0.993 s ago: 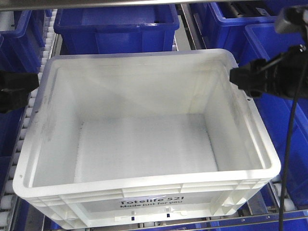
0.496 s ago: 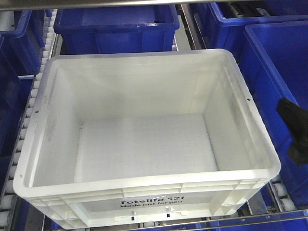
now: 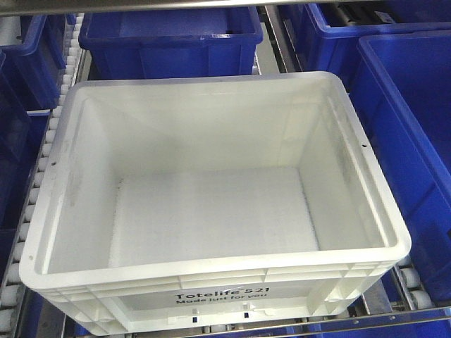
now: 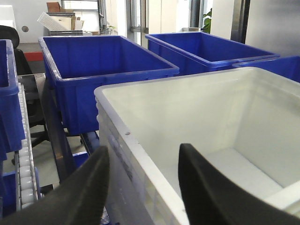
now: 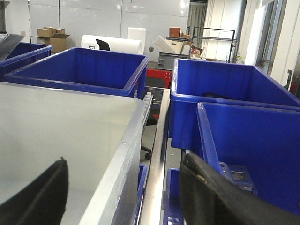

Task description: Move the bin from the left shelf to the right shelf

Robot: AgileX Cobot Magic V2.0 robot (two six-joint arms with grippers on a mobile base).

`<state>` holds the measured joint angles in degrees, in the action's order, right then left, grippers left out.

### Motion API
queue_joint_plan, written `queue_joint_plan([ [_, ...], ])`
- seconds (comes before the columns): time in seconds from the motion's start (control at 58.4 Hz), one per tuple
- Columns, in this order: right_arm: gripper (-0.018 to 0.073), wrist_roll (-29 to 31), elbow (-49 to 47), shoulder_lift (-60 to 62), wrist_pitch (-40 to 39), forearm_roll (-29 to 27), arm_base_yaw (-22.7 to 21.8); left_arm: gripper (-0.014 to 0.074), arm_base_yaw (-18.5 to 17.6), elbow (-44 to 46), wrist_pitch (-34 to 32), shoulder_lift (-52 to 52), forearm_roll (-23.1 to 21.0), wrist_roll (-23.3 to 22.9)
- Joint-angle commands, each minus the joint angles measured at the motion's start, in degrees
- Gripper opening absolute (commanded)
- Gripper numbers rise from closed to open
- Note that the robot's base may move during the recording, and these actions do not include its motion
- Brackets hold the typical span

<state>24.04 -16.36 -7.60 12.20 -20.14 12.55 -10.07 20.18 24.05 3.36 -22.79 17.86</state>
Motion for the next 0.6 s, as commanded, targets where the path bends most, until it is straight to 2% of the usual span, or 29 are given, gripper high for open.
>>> queue_joint_plan([
  [0.0, 0.0470, 1.03, -1.48, -0.58, -3.88, 0.28, -0.01, 0.0334, -0.26, 0.12, -6.96, 0.82, -0.58, -0.43],
  [0.411, 0.0470, 0.97, -1.48, -0.58, -5.04, -0.04, -0.01, 0.0334, -0.26, -0.40, -9.43, 0.82, -0.28, -0.43],
  [0.582, 0.0470, 0.97, -1.48, -0.58, -5.00, 0.01, -0.01, 0.0334, -0.26, -1.82, -12.52, 0.82, -0.05, -0.43],
])
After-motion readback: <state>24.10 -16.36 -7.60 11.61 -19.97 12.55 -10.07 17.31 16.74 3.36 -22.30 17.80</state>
